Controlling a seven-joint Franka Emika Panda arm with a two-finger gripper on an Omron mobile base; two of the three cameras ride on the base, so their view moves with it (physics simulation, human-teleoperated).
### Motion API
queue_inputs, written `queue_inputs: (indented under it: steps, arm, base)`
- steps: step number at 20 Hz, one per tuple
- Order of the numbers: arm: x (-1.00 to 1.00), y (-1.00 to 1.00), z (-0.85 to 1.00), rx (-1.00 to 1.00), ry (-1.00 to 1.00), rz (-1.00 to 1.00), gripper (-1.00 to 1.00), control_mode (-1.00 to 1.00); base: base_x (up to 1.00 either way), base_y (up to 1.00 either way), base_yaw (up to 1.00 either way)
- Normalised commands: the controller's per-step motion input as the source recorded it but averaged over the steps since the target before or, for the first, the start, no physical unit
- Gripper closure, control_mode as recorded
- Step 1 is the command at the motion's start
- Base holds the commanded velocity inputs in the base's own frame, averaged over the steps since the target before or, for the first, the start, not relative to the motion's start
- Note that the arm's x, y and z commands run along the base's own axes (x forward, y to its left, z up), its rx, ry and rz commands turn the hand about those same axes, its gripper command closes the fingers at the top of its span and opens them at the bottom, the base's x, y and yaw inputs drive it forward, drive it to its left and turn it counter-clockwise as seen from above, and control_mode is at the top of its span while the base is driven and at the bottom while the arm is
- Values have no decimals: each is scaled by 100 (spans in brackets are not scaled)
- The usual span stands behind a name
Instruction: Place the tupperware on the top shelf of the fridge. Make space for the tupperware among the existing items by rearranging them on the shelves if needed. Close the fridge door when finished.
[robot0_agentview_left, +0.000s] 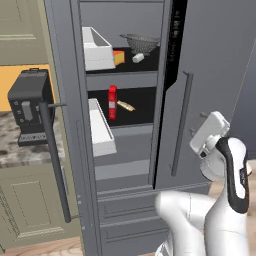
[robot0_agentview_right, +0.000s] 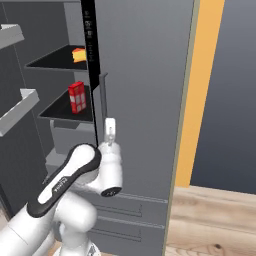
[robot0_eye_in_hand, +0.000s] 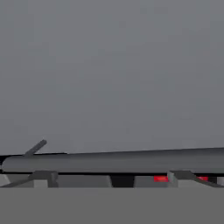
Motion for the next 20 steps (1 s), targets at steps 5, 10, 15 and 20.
queue_inputs:
  steps: [5, 10, 15, 20]
  arm:
    - [-100, 0, 56, -10, 9, -6, -100, -100]
    - [-89, 15, 39, -19, 33, -2, -100, -100]
    - [-31, 82, 46, -41, 45, 0, -100, -100]
    - [-23, 95, 20, -57, 21, 7, -100, -100]
  base:
    - [0, 0, 0]
    - [0, 0, 0]
    - [0, 0, 0]
    - [0, 0, 0]
